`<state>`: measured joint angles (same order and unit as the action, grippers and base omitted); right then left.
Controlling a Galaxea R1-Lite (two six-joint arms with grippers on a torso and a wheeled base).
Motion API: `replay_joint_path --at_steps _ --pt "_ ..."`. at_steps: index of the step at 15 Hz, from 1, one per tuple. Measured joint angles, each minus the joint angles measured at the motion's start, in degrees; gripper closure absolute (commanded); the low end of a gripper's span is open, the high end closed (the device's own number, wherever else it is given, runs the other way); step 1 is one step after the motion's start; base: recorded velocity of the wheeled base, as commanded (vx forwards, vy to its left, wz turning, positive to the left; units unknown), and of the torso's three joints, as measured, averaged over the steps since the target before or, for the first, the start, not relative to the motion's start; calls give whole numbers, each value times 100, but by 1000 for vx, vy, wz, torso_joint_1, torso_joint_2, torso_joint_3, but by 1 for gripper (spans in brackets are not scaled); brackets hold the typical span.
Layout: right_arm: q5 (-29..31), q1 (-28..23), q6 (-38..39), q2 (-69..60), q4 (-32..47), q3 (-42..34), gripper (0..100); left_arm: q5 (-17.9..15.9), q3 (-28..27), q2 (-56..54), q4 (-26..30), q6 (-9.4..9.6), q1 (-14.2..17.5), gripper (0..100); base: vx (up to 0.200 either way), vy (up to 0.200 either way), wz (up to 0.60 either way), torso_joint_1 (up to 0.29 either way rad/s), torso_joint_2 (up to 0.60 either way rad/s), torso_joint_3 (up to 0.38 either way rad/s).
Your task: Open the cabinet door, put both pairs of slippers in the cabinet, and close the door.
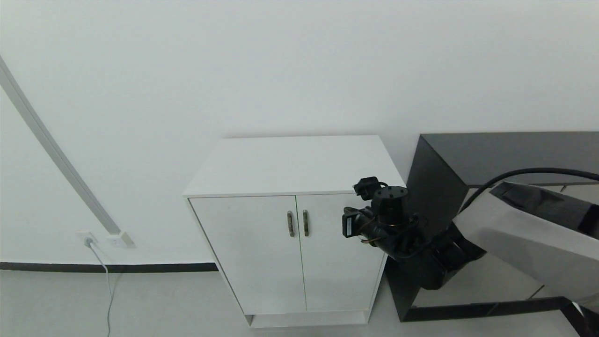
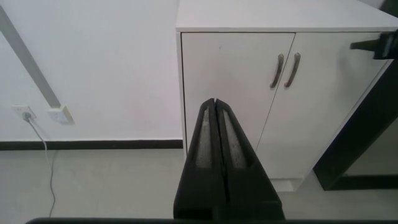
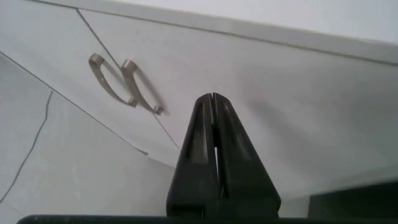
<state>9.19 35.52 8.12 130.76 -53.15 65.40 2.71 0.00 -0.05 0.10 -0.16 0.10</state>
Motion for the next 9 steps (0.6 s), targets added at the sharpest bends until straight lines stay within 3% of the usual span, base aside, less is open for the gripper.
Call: replay_joint_path --at_steps 2,5,9 --pt "107 17 4 -551 -249 -829 100 0 0 0 0 0 -2 100 0 0 0 0 0 0" --pt "820 -173 15 -1482 -468 -2089 100 0 0 0 0 0 -2 100 0 0 0 0 0 0" --pt "1626 -1058 -143 -2667 -521 -3322 100 -4 0 0 0 2 -5 100 0 0 0 0 0 0"
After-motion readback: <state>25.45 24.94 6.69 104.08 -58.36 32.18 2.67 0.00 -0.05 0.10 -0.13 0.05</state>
